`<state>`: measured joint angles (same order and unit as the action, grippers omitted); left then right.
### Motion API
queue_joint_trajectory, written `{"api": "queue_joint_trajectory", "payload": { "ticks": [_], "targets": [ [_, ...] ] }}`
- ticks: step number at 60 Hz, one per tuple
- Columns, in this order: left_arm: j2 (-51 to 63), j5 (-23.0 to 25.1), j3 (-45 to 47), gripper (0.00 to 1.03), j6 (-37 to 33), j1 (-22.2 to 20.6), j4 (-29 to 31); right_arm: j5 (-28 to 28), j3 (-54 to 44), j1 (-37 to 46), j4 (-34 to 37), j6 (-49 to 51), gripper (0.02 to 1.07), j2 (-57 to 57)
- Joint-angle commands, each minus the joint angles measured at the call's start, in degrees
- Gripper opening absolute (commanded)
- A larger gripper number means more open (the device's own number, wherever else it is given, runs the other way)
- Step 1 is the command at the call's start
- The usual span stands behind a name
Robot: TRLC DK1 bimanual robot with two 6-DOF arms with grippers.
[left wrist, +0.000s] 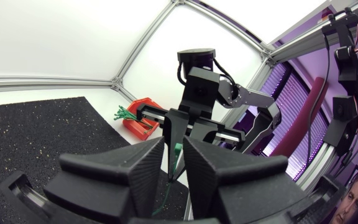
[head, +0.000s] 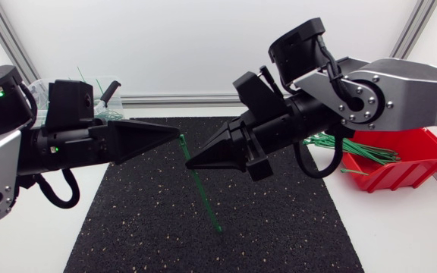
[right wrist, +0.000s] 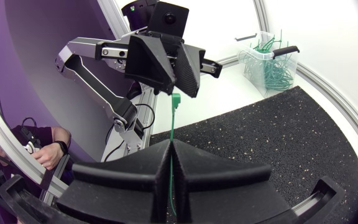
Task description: Take a green cable tie from the red box, thread the tail through the head to close it, then place it in the transparent bin on the left.
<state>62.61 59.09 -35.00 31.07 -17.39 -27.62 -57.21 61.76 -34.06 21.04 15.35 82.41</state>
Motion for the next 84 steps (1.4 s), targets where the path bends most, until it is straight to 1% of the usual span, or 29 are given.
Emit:
{"api": "queue_joint_trajectory", "payload": {
  "ticks": [1, 4, 7, 14, 15, 17, 19, 26, 32, 43, 48, 56, 60, 61, 62, 64, 70, 73, 76, 84],
  "targets": [
    [-1.17, -0.20, -0.50, 0.26, -0.22, 0.69, -1.83, -0.18, -1.20, -0.04, -0.47, -1.38, 0.08, -0.76],
    [-1.26, -0.03, -0.50, 0.26, -2.24, 0.16, -2.97, -0.18, -1.20, 0.14, -0.73, -1.64, 0.08, -0.76],
    [-1.96, 2.87, -1.12, 0.27, -6.81, -0.98, -3.58, -0.18, -1.20, 0.31, -1.09, -1.91, 0.08, -0.76],
    [-2.05, 3.84, -2.00, 0.27, -10.06, -1.60, -3.67, -0.18, -1.38, 1.02, -1.26, -2.00, 0.08, -0.94],
    [-1.70, 4.45, -2.35, 0.27, -11.21, -1.69, -3.76, -0.18, -1.38, 1.19, -1.44, -2.08, 0.08, -1.02],
    [-0.91, 7.18, -2.88, 0.26, -13.58, -1.86, -3.85, -0.18, -1.64, 1.46, -2.14, -2.61, 0.08, -1.29],
    [-0.03, 8.41, -3.40, 0.26, -14.63, -1.95, -3.94, -0.18, -1.90, 1.81, -3.11, -3.40, 0.08, -1.64],
    [3.75, 11.40, -5.16, 0.27, -15.78, -2.04, -4.46, -0.27, -2.34, 2.42, -4.16, -4.37, 0.08, -2.87],
    [7.88, 15.00, -7.27, 0.26, -15.51, -1.95, -5.08, -0.27, -2.69, 2.60, -4.43, -4.37, 0.08, -3.66],
    [9.20, 14.83, -8.41, 0.26, -15.07, -1.16, -4.73, -0.18, -3.66, 3.30, -5.13, -4.63, 0.08, -4.89],
    [7.97, 14.83, -8.41, 0.26, -15.16, -1.33, -4.64, -0.27, -4.10, 4.01, -5.39, -4.72, 0.08, -5.33],
    [6.12, 15.27, -8.50, 0.26, -15.25, -0.19, -4.82, -0.27, -4.01, 4.36, -5.83, -5.07, 0.08, -5.33],
    [6.30, 15.18, -9.56, 0.20, -15.07, -0.45, -4.73, -0.27, -3.92, 4.36, -5.83, -5.07, 0.08, -5.33],
    [6.30, 15.18, -9.56, 0.19, -15.07, -0.54, -4.73, -0.27, -3.92, 4.36, -5.83, -5.07, 0.08, -5.33],
    [6.91, 15.18, -10.26, 0.16, -14.46, -0.63, -4.64, -0.27, -3.92, 4.44, -5.83, -5.07, 0.08, -5.33],
    [7.88, 15.27, -11.05, 0.12, -13.32, -0.98, -4.55, -0.53, -3.84, 4.53, -5.83, -5.07, 0.08, -5.42],
    [8.85, 15.53, -11.67, 0.12, -13.58, -2.21, -4.73, -1.06, -3.84, 4.80, -5.92, -5.16, 0.08, -5.60],
    [8.76, 16.06, -11.67, 0.14, -14.37, -2.30, -4.82, -1.24, -4.01, 5.06, -5.92, -5.16, 0.08, -5.86],
    [9.55, 16.14, -11.93, 0.23, -14.55, -2.21, -4.73, -1.59, -4.19, 5.50, -6.10, -5.16, 0.08, -6.21],
    [11.31, 19.13, -11.58, 0.33, -15.07, -1.69, -4.82, -2.20, -4.80, 6.03, -7.50, -6.13, 0.08, -6.56]
  ]
}}
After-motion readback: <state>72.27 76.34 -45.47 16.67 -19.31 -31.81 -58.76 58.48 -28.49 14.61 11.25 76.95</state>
